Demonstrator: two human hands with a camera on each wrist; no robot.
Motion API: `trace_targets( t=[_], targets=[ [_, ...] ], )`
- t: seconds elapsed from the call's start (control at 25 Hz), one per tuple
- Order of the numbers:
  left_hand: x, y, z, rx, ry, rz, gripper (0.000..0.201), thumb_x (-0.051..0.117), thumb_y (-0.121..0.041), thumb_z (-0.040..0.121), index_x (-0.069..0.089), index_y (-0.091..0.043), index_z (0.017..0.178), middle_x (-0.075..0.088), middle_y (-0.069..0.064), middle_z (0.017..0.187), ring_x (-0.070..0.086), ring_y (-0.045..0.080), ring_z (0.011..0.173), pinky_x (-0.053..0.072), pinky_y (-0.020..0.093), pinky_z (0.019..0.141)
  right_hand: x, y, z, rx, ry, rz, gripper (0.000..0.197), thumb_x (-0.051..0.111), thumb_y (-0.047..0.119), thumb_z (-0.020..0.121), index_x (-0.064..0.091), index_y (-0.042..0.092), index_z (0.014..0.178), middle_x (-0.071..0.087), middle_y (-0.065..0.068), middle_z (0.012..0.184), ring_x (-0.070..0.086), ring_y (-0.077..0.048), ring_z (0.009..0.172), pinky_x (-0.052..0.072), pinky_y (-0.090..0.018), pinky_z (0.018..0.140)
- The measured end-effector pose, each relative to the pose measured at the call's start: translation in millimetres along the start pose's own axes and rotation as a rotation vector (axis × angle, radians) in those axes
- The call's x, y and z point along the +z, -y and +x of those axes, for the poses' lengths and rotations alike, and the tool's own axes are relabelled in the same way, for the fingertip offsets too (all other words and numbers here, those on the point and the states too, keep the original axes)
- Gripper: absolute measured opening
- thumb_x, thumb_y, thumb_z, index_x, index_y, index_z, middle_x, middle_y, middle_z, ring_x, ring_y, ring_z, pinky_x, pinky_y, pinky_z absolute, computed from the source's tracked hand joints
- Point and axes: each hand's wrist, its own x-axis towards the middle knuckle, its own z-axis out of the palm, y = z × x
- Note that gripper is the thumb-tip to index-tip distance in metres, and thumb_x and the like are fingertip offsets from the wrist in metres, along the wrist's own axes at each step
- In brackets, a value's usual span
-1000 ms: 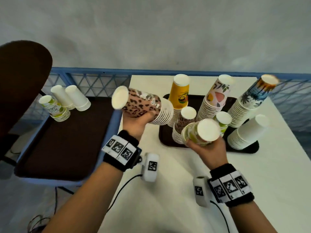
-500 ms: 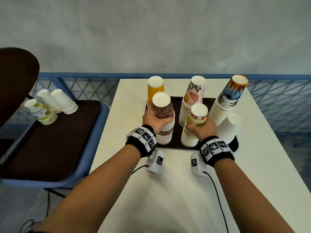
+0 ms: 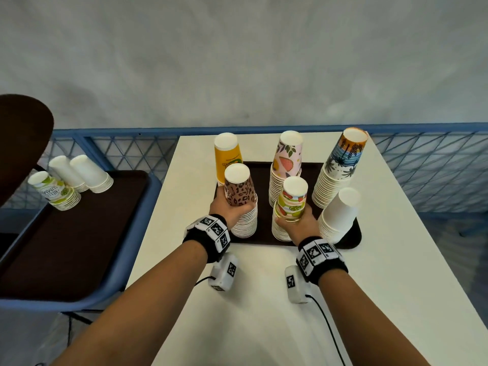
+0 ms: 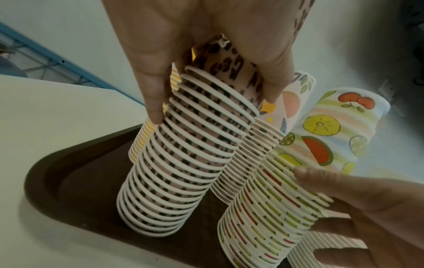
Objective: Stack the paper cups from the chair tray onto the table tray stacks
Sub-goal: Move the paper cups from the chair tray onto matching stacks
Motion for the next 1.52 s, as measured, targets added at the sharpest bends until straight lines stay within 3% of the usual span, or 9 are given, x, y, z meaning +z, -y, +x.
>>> trace_targets(
  t=[0.28, 0.4, 0.56, 0.76, 0.88, 1.04, 1.2, 1.4, 1.52],
  targets=[
    [-5, 16, 2, -0.104, 0.12, 0.063, 0.087, 0.079, -0.034, 0.067, 0.032, -0.016, 0.139, 0.051, 0.004, 0.136, 0.049, 0.025, 0.125, 0.038, 0.037, 0.107, 1, -18, -27, 0.125, 0.294, -0.439, 0.043, 0.061, 0.03, 0.083, 0.057, 0.005, 0.117, 0.06, -0.013, 0.122, 0.055, -0.028, 0.114, 0.043, -0.029, 0.091],
    [-17, 26, 3, -0.148, 0.202, 0.051, 0.088, 0.079, -0.036, 0.065, 0.034, -0.017, 0.139, 0.05, 0.004, 0.139, 0.048, 0.023, 0.126, 0.038, 0.038, 0.109, 30, -8, -43, 0.082, 0.409, -0.41, 0.038, 0.063, 0.025, 0.082, 0.058, 0.01, 0.117, 0.061, -0.007, 0.099, 0.056, -0.019, 0.096, 0.041, -0.024, 0.082],
    [-54, 50, -5, -0.198, 0.287, 0.101, 0.055, 0.068, -0.026, 0.08, 0.048, -0.016, 0.13, 0.049, 0.005, 0.137, 0.051, 0.025, 0.122, 0.043, 0.037, 0.101, 89, 27, -60, -0.094, 0.58, -0.39, 0.03, 0.062, 0.02, 0.082, 0.061, 0.011, 0.111, 0.056, 0.0, 0.091, 0.051, -0.013, 0.086, 0.036, -0.02, 0.078],
    [-162, 102, 18, -0.213, 0.098, 0.096, 0.039, 0.067, -0.015, 0.081, 0.056, -0.013, 0.118, 0.055, 0.008, 0.127, 0.056, 0.02, 0.093, 0.044, 0.012, 0.072, 180, 82, -65, -0.269, 0.624, -0.316, 0.025, 0.063, 0.02, 0.082, 0.063, 0.015, 0.106, 0.058, 0.005, 0.09, 0.057, -0.016, 0.084, 0.041, -0.021, 0.077],
    [-248, 130, 51, -0.233, -0.143, 0.123, 0.051, 0.07, -0.013, 0.079, 0.05, -0.01, 0.126, 0.053, 0.013, 0.129, 0.054, 0.027, 0.111, 0.044, 0.03, 0.094, 239, 122, -59, -0.304, 0.629, -0.249, 0.023, 0.061, 0.015, 0.083, 0.063, 0.014, 0.106, 0.057, 0.005, 0.092, 0.054, -0.016, 0.073, 0.04, -0.018, 0.07],
    [-362, 154, 115, -0.213, -0.496, 0.087, 0.076, 0.077, -0.026, 0.067, 0.04, -0.016, 0.132, 0.047, 0.017, 0.133, 0.049, 0.031, 0.122, 0.038, 0.044, 0.108, 312, 174, -37, -0.401, 0.586, -0.126, 0.022, 0.062, 0.006, 0.082, 0.063, 0.006, 0.104, 0.058, 0.0, 0.09, 0.046, 0.004, 0.064, 0.037, -0.009, 0.063],
    [-426, 157, 172, -0.227, -0.697, 0.138, 0.086, 0.078, -0.018, 0.07, 0.029, -0.008, 0.139, 0.035, 0.019, 0.142, 0.037, 0.031, 0.132, 0.031, 0.037, 0.111, 359, 203, -22, -0.381, 0.548, -0.047, 0.022, 0.063, 0.006, 0.082, 0.062, 0.007, 0.104, 0.054, 0.006, 0.076, 0.051, -0.006, 0.069, 0.038, -0.002, 0.066],
    [-439, 172, 209, -0.347, -0.582, 0.128, 0.065, 0.074, -0.028, 0.073, 0.045, -0.008, 0.128, 0.054, 0.017, 0.13, 0.051, 0.034, 0.121, 0.043, 0.041, 0.101, 399, 211, -10, -0.366, 0.554, -0.073, 0.029, 0.066, 0.009, 0.08, 0.06, 0.011, 0.109, 0.054, 0.001, 0.097, 0.046, 0.004, 0.072, 0.037, -0.001, 0.068],
    [-398, 173, 189, -0.202, -0.412, 0.16, 0.051, 0.076, -0.027, 0.068, 0.056, -0.014, 0.113, 0.064, 0.006, 0.11, 0.059, 0.023, 0.107, 0.046, 0.031, 0.09, 416, 216, -9, -0.361, 0.577, -0.118, 0.05, 0.073, 0.013, 0.075, 0.053, 0.013, 0.121, 0.052, -0.002, 0.115, 0.048, -0.001, 0.089, 0.041, -0.015, 0.086]
  ],
)
